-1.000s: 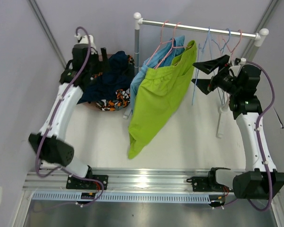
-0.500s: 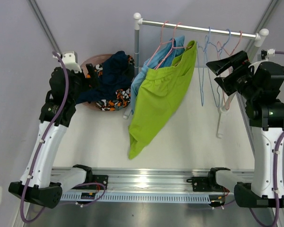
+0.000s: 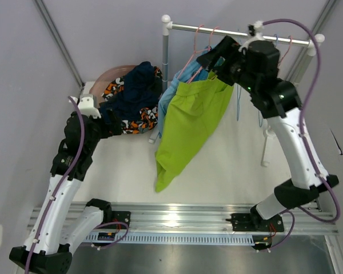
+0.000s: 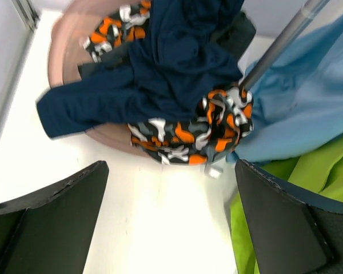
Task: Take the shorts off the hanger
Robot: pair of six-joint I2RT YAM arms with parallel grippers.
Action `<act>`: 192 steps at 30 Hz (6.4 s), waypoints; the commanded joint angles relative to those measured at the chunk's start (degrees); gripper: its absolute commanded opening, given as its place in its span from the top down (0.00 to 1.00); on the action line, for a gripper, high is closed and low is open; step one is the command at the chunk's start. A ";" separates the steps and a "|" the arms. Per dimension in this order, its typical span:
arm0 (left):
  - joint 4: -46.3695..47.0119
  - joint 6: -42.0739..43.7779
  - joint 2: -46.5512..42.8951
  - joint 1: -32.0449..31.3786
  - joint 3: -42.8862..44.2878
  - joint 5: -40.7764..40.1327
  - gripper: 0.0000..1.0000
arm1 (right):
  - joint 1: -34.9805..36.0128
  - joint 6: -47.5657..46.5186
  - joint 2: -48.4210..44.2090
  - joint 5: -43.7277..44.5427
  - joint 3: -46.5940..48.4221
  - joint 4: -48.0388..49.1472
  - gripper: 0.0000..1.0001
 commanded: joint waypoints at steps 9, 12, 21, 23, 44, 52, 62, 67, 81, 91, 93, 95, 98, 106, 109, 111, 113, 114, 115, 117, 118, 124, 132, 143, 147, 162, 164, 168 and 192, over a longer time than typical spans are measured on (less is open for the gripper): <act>2.02 -2.29 -3.70 -0.11 -8.01 1.86 0.01 | 3.65 -3.46 11.06 12.12 4.63 3.63 0.23; 2.28 -2.20 -3.96 -0.12 -8.28 1.42 0.01 | 3.65 -3.81 12.02 13.35 4.19 4.60 0.30; 2.19 -2.29 -4.32 -0.03 -8.45 1.59 0.01 | 3.65 -3.99 15.98 14.06 3.84 6.18 0.59; 2.19 -2.29 -4.23 -0.03 -8.36 1.59 0.01 | 3.65 -3.99 16.68 14.06 3.84 6.18 0.59; 10.36 2.18 1.20 -13.79 1.91 18.90 0.01 | 3.56 -5.92 3.24 17.57 0.23 5.39 1.00; 25.80 -1.84 8.42 -23.66 6.32 31.37 0.01 | 3.83 -2.94 -2.21 14.50 -1.51 5.12 1.00; 34.80 -2.47 19.67 -33.94 8.77 33.06 0.01 | 4.00 0.84 -8.19 11.77 -9.96 8.29 1.00; 35.94 -1.94 24.85 -37.55 10.18 31.30 0.04 | 4.09 1.11 -8.98 11.16 -9.43 8.55 1.00; 38.41 -0.27 26.46 -41.16 8.78 18.91 1.00 | 4.01 1.81 -11.44 10.45 -9.43 8.29 1.00; 34.72 -1.41 9.15 -55.30 -13.89 4.50 1.00 | -4.34 0.67 -5.03 4.05 2.34 3.99 1.00; 34.63 -2.20 7.56 -55.31 -17.23 2.74 1.00 | -4.70 0.75 -5.29 3.60 1.39 3.89 1.00; 33.40 -1.42 7.11 -55.22 -16.98 1.42 1.00 | -5.05 1.81 -6.51 3.07 -0.19 4.42 1.00; 32.78 0.78 10.08 -55.14 -13.29 0.54 1.00 | -5.05 3.56 -8.97 1.32 -4.50 6.44 1.00; 21.72 2.28 35.03 -49.35 17.95 -12.55 1.00 | -1.63 14.72 -15.30 -13.34 -13.99 9.16 1.00; 15.39 0.96 43.74 -45.12 30.17 -12.38 1.00 | 1.01 19.47 -17.85 -17.40 -17.86 11.62 1.00; 11.62 0.87 46.39 -43.28 35.22 -12.99 1.00 | 1.37 21.23 -19.43 -19.59 -19.01 12.42 1.00; 10.55 1.05 47.45 -42.66 36.89 -13.87 1.00 | 1.45 22.20 -19.96 -20.22 -18.49 12.33 1.00; 10.37 1.05 46.93 -42.65 36.55 -14.22 1.00 | 1.37 21.59 -20.23 -20.04 -17.44 12.16 1.00; 10.54 0.53 44.49 -42.65 35.85 -14.49 1.00 | 1.28 20.98 -20.06 -19.61 -16.74 10.85 1.00; 11.42 -0.44 40.62 -42.74 29.98 -14.23 1.00 | -0.03 20.71 -19.18 -20.65 -15.24 10.22 1.00; 11.86 -1.84 36.42 -42.74 26.48 -14.23 1.00 | -1.69 21.23 -18.74 -21.70 -15.23 11.27 1.00; 7.39 -3.96 20.76 -46.34 12.74 -14.49 1.00 | -8.29 21.85 -14.26 -26.89 -14.35 14.35 1.00; -8.09 1.89 7.73 -49.60 23.16 -27.57 1.00 | -14.89 23.52 -9.51 -32.26 -18.48 21.11 1.00; -10.55 15.99 23.09 -25.90 57.51 -18.81 1.00 | -19.02 20.36 0.42 -34.81 -14.70 21.30 1.00; -10.64 17.66 34.51 -17.01 75.37 -14.24 1.00 | -19.29 19.21 2.35 -34.98 -16.89 21.91 1.00; 2.99 2.81 64.65 5.86 83.22 4.03 1.00 | -19.46 17.81 -1.68 -36.13 -28.15 23.58 1.00; 0.97 1.84 67.13 5.86 82.61 5.02 1.00 | -19.46 18.24 -2.03 -36.21 -29.38 24.19 1.00; -2.46 0.78 69.69 5.77 77.95 6.42 0.77 | -19.46 18.60 -2.12 -36.74 -29.91 23.94 0.95; 1.32 2.89 14.62 2.87 25.58 5.55 0.01 | -18.59 8.58 -15.31 -14.78 -22.27 5.29 0.01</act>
